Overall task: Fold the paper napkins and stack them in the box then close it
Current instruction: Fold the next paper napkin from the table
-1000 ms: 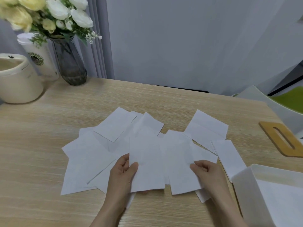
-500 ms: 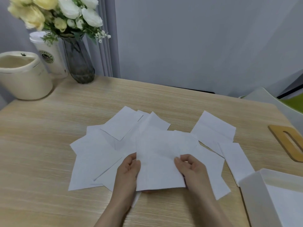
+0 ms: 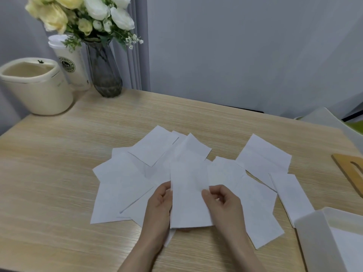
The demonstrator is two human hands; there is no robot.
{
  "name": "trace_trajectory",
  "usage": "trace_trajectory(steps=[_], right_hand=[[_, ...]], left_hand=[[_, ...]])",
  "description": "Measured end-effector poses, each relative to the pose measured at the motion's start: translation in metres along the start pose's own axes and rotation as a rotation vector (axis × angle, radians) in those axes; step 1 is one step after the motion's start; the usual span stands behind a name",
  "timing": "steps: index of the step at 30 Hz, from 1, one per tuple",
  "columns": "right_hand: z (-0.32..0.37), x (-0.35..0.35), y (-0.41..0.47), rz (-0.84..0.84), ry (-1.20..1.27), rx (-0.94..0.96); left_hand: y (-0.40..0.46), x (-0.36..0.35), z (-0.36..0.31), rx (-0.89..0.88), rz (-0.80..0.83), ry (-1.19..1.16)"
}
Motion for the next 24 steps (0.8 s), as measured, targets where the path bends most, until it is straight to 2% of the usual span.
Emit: trace_trajectory(steps=[5, 9, 12, 17, 21, 24], right_hand=[[-0.0015, 0.0052, -0.0066, -0.01, 0.01, -0.009], [-0.001, 0.0066, -0.0082, 0.158, 0.267, -0.136], [-0.0016, 0.0076, -0.0098, 0.216, 0.335, -0.169], [-0.0068, 0.006, -0.0107, 0.164, 0.315, -0.147], [-0.0081, 0.0054, -0.0091, 0.126, 0.257, -0.118], [-0.0085, 0.006, -0.0081, 0.121, 0.245, -0.108]], left_hand=[[0.0002, 0.0017, 0.0008, -0.004, 0.0, 0.024], [0.0003, 0.0025, 0.0011, -0.004, 0.007, 0.0], [0.0, 0.0015, 0.0008, -0.004, 0.026, -0.006], [-0.0016, 0.0008, -0.0023, -0.042, 0.008, -0.03], [-0.0058, -0.0062, -0.0029, 0.014, 0.124, -0.129], [-0.0038, -0.0047, 0.0003, 0.014, 0.113, -0.073]])
Point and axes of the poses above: each hand's wrist, its own y-axis towards the middle knuckle, its own x-axis out of the back of the hand, z = x × y, the point moved 5 cm from there along y, towards the middle knuckle, and after that the axes turned 8 degrees about z, right-handed, at the moved point
